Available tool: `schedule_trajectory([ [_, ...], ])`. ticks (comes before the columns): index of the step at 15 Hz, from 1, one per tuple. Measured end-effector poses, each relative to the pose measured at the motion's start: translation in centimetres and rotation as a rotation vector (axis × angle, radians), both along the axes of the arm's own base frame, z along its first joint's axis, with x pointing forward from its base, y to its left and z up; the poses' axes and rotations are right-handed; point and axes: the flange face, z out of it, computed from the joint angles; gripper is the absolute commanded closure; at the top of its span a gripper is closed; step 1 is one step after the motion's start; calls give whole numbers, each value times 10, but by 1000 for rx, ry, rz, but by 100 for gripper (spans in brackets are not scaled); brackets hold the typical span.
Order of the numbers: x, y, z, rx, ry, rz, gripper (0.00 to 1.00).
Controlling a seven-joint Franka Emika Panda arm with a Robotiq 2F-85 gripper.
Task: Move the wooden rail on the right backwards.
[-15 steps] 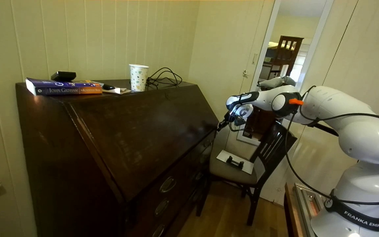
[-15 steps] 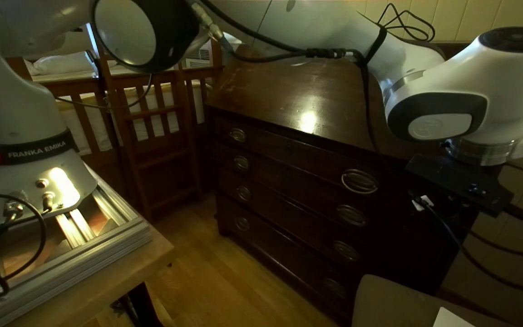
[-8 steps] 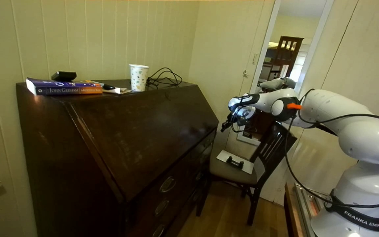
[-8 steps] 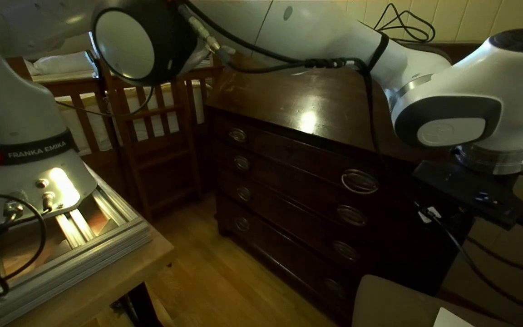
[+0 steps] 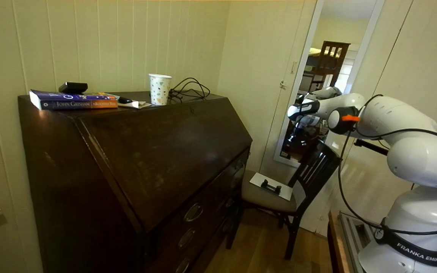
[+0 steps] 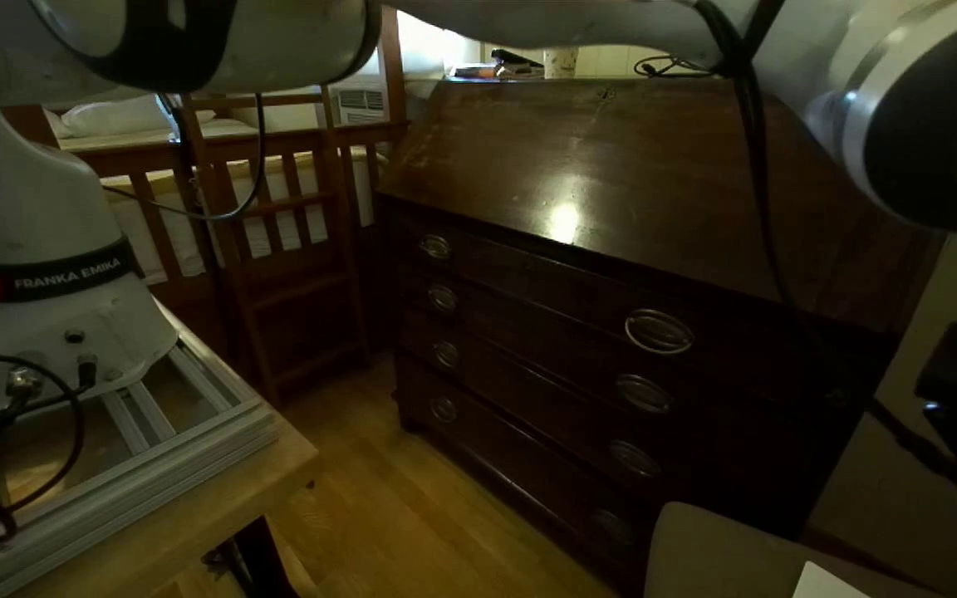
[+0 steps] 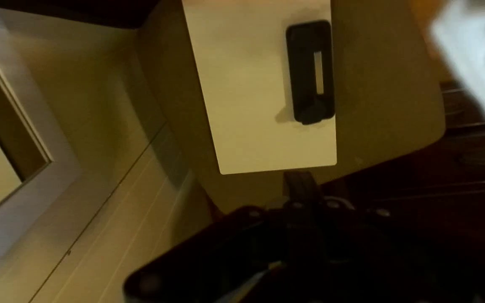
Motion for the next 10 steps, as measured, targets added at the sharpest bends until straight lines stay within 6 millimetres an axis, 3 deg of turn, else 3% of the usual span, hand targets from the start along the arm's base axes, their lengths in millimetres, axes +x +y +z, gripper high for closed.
schedule_trajectory([
  [4,-27,-9,49,-6,46,186,100],
  [10,-13,9,91,32,3,287,99],
])
